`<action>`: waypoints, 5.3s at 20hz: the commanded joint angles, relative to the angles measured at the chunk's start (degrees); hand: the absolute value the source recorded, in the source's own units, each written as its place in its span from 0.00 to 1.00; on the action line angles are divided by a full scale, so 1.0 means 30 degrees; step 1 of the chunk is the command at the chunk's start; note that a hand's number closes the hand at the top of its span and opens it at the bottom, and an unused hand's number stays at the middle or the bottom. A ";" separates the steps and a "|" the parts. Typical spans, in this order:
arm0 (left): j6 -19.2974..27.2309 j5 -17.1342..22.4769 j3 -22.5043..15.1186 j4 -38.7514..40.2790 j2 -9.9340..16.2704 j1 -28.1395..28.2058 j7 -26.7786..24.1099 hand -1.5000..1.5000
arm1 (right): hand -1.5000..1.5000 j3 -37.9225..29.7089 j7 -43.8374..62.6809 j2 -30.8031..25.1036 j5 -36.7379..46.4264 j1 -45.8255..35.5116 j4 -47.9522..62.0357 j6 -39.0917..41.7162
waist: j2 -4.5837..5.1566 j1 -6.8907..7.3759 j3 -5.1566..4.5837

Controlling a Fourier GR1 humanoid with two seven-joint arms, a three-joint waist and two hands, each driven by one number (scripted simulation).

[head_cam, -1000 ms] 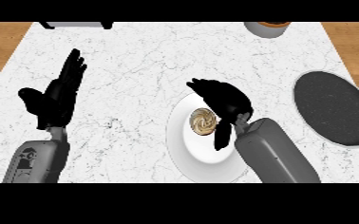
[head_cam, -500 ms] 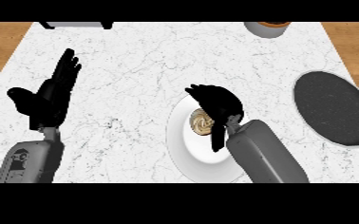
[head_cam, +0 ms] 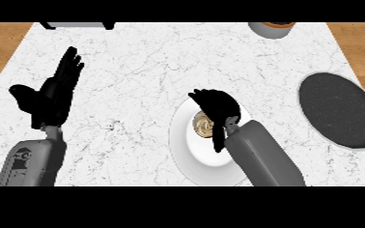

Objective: Pick the cupcake from the plate and place it in the pan

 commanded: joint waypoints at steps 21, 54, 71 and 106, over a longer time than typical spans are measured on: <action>0.0671 -0.0508 0.0565 -0.0782 -0.0532 0.1481 0.0120 0.50 | 1.00 0.4754 -0.6443 -0.4949 0.2431 1.0133 -0.6557 -0.1759 | -0.0534 -0.1783 -0.0008; 0.0392 -0.0778 -0.0495 -0.0356 -0.1457 0.0621 -0.0249 0.50 | 1.00 -1.3330 -0.9895 -1.2084 -1.5574 1.3092 -1.2450 -0.7275 | 0.0077 0.0207 0.0012; 0.0010 -0.0976 -0.0593 0.0022 -0.1007 -0.1068 0.0157 0.50 | 1.00 -1.2308 -1.8607 -1.1779 -0.9052 0.0717 1.0108 -1.3187 | 0.0380 0.1027 0.0100; -0.0135 -0.0521 0.0500 -0.0615 -0.0370 0.0720 -0.0307 0.50 | 0.00 -1.5629 -2.6115 -1.7738 -1.4093 0.1451 1.7607 0.5684 | -0.0051 -0.0557 0.0127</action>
